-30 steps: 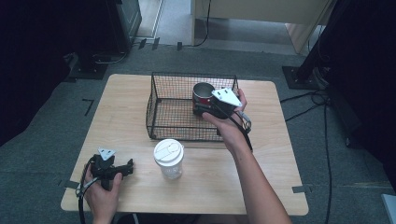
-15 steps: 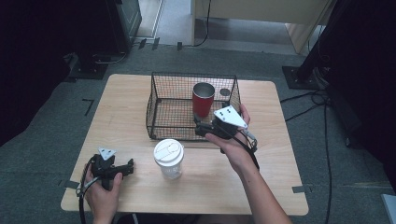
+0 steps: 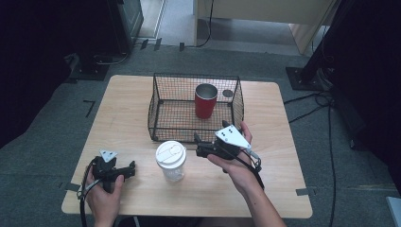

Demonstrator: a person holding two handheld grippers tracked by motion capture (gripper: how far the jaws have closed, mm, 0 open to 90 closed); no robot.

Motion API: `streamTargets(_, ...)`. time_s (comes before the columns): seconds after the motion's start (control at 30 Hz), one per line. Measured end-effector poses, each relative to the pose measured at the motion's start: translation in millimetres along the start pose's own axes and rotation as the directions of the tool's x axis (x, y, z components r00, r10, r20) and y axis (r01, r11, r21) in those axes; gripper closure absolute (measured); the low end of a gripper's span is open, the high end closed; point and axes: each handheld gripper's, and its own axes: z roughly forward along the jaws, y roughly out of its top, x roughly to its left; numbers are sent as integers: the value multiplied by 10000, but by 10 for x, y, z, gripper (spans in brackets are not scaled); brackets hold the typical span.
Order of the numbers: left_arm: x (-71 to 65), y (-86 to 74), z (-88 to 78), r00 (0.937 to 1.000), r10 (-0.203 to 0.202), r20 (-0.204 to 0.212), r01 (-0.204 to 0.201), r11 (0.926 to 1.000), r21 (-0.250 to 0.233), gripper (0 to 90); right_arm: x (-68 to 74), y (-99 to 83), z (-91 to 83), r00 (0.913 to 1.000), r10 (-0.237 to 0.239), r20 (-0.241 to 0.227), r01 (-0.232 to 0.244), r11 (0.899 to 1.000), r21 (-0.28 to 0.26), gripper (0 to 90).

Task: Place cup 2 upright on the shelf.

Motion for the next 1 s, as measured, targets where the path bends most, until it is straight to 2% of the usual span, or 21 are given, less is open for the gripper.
streamTargets(0.23, 0, 0, 1, 10000, 0, -5, 0, 10000, -9, 0, 33, -116, -71, 10000, -69, -28, 69, 9999, 88, 0)
streamTargets(0.27, 0, 0, 1, 10000, -2, -5, 2, 10000, -12, 0, 36, -133, -80, 10000, -35, -45, 36, 9999, 99, 0)
streamTargets(0.3, 0, 0, 1, 10000, 0, -5, 0, 10000, -11, 0, 49, -163, -109, 9997, 221, -138, -218, 9996, 151, 0)
streamTargets(0.37, -1, -1, 1, 10000, -2, -6, 2, 10000, -14, 0, 61, -177, -124, 9994, 282, -196, -279, 9994, 182, 0)
streamTargets(1.0, 0, -1, 2, 10000, 0, -6, 0, 10000, -25, 0, 186, -439, -380, 9991, 242, -351, -232, 9993, 283, 0)
